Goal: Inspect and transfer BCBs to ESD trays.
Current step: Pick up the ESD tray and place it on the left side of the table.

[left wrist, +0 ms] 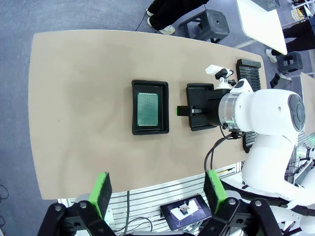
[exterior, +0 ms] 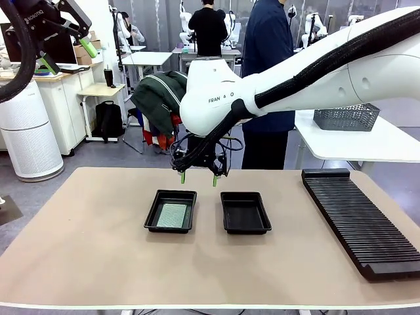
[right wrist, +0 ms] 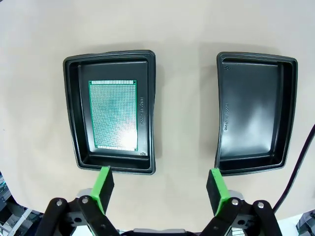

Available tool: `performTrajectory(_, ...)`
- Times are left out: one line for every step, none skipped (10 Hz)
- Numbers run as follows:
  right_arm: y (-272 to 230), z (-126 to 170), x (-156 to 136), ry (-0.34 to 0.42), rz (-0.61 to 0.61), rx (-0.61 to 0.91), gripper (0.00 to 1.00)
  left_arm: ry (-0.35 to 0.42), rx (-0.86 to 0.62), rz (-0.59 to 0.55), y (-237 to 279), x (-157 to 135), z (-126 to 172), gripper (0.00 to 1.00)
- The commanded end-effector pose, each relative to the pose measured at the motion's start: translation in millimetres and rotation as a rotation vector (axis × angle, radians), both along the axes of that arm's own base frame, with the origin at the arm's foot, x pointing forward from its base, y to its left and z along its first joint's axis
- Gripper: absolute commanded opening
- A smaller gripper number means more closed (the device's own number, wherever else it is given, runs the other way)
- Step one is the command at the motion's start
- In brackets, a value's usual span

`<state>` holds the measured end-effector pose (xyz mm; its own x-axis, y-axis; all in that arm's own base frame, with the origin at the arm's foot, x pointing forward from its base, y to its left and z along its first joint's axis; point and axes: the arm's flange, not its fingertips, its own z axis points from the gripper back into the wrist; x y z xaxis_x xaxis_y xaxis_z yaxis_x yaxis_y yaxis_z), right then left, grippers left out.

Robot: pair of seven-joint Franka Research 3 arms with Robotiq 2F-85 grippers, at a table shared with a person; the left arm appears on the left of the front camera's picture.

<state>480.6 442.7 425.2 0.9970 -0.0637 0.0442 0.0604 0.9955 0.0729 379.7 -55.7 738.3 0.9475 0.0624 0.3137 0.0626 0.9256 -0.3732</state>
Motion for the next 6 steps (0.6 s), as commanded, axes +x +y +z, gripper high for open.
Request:
performTrajectory(-1, -1, -1, -0.004, -0.002, -0.008, 1.0, 0.001, -0.001, 0.002, 2, -1, -1, 1.0)
performTrajectory(-1, -1, -1, -0.004, -0.002, -0.008, 1.0, 0.001, -0.001, 0.002, 2, -1, -1, 1.0)
performTrajectory(-1, -1, -1, -0.004, -0.002, -0.008, 1.0, 0.001, -0.001, 0.002, 2, -1, -1, 1.0)
performTrajectory(-1, -1, -1, -0.004, -0.002, -0.008, 1.0, 0.001, -0.001, 0.002, 2, -1, -1, 1.0)
performTrajectory(0, 0, 0, 0.0, 0.0, 0.0, 1.0, 0.0, 0.0, 0.0, 0, 0, 0, 1.0)
performTrajectory(-12, 12, -6, -0.009, -0.003, 0.052, 1.0, -0.003, 0.068, 0.029, -15, -1, -5, 1.0)
